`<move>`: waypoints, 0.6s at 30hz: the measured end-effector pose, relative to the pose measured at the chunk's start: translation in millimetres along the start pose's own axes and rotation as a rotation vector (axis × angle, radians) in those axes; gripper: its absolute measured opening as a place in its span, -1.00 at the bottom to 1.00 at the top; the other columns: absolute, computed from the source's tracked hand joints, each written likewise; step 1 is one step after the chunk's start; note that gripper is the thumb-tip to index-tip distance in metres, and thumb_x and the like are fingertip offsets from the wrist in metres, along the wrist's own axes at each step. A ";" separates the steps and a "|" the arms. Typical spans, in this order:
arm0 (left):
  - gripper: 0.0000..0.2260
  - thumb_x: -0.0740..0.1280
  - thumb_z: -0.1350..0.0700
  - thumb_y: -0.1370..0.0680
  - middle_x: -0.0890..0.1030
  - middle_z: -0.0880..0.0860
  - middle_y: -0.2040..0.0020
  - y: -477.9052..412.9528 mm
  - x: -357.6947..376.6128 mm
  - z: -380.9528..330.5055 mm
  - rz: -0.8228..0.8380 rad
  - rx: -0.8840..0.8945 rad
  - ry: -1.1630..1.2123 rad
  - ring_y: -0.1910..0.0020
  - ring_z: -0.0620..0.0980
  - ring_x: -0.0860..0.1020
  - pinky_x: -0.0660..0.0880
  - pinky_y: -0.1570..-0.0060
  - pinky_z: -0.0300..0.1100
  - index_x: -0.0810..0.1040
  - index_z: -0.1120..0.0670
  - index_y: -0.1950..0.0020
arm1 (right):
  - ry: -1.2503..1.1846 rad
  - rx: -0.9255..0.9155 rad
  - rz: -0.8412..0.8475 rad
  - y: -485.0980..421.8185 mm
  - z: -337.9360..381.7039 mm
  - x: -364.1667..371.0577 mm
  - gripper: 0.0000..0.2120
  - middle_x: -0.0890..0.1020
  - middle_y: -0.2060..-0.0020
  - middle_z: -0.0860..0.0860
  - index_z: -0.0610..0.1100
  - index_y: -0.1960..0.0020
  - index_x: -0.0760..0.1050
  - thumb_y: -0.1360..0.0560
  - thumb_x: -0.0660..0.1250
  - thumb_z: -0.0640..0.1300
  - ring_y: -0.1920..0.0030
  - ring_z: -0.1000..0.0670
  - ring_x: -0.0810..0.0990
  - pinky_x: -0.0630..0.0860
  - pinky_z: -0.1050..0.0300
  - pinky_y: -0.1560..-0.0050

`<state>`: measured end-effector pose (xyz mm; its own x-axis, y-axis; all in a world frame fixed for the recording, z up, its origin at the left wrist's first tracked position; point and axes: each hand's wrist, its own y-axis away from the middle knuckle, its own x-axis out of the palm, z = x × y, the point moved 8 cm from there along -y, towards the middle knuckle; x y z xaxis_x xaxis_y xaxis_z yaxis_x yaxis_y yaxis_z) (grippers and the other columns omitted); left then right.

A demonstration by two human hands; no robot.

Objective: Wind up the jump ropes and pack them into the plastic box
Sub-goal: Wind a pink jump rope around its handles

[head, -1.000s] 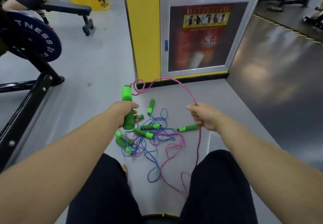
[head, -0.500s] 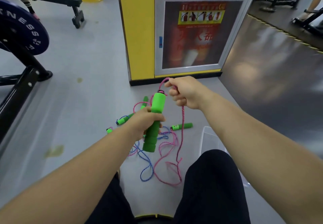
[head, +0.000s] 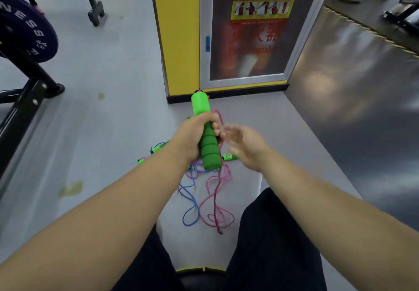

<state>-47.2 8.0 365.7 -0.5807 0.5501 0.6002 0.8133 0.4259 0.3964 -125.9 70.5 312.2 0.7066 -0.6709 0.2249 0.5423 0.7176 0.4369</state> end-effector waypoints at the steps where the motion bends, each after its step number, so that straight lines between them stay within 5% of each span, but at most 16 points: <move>1: -0.77 0.18 0.29 -0.54 0.37 0.00 0.57 -2.9 -1.2 -4.4 -0.014 0.008 0.046 0.63 -0.11 0.34 0.46 0.50 -0.32 0.34 0.14 0.32 | 0.038 0.043 0.116 6.0 -23.6 10.3 -0.69 0.61 0.04 -0.03 -0.04 0.02 0.51 -0.60 -0.02 -0.06 0.03 0.05 0.54 0.33 0.11 -0.16; 4: -0.77 0.17 0.29 -0.54 0.37 0.00 0.57 -8.5 -8.9 -18.1 -0.067 0.048 0.094 0.63 -0.12 0.33 0.45 0.52 -0.32 0.34 0.14 0.31 | 0.226 0.155 0.414 34.8 -68.5 39.1 -0.52 0.65 0.25 -0.03 -0.08 0.03 0.51 -0.61 -0.11 0.12 0.14 0.00 0.60 0.40 0.18 0.04; 6: -0.79 0.17 0.29 -0.54 0.37 0.00 0.56 -11.6 -25.7 -32.4 -0.137 0.084 0.133 0.63 -0.12 0.33 0.44 0.53 -0.32 0.34 0.14 0.30 | 0.568 0.127 0.398 35.0 -78.7 25.0 -0.59 0.65 0.29 -0.06 -0.06 0.16 0.52 -0.56 0.07 0.20 0.14 -0.08 0.59 0.41 0.13 -0.05; 8: -0.79 0.16 0.30 -0.54 0.36 0.00 0.57 -12.7 -49.0 -51.9 -0.203 0.131 0.182 0.64 -0.11 0.34 0.41 0.55 -0.34 0.32 0.14 0.30 | 1.033 0.103 0.350 23.4 -83.0 -8.9 -0.79 0.65 0.11 -0.13 -0.09 0.14 0.52 -0.53 0.26 0.04 0.05 -0.08 0.57 0.43 0.12 -0.08; 11: -0.76 0.11 0.29 -0.54 0.35 -0.01 0.58 -12.6 -86.5 -79.1 -0.268 0.173 0.229 0.65 -0.12 0.33 0.35 0.58 -0.38 0.28 0.13 0.33 | 1.404 0.203 0.212 14.2 -71.0 -62.4 -0.76 0.62 -0.03 -0.11 -0.21 -0.08 0.53 -0.58 0.17 -0.10 0.03 -0.02 0.51 0.39 0.23 0.04; 14: -0.78 0.12 0.28 -0.52 0.36 -0.02 0.58 -9.8 -123.6 -93.0 -0.382 0.179 0.081 0.65 -0.11 0.33 0.34 0.57 -0.39 0.28 0.11 0.33 | 1.301 0.167 -0.028 8.0 -31.2 -88.0 -0.62 0.57 0.18 -0.05 -0.24 0.04 0.52 -0.63 0.03 -0.02 0.14 -0.01 0.48 0.35 0.27 0.13; 18: -0.87 0.26 0.28 -0.48 0.55 0.06 0.39 -12.7 -128.2 -62.0 -0.368 0.034 -0.259 0.63 -0.13 0.38 0.39 0.59 -0.37 0.42 0.18 0.27 | 0.682 0.205 -0.092 -1.1 -1.5 -65.2 -0.61 0.33 0.47 -0.05 -0.19 0.16 0.35 -0.63 -0.02 0.08 0.46 -0.03 0.40 0.49 0.10 0.28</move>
<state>19.2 -112.4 326.8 -0.8249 0.5172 0.2282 0.5516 0.6481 0.5251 -171.9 113.8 295.7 0.8251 -0.4126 -0.3861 0.5644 0.5692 0.5979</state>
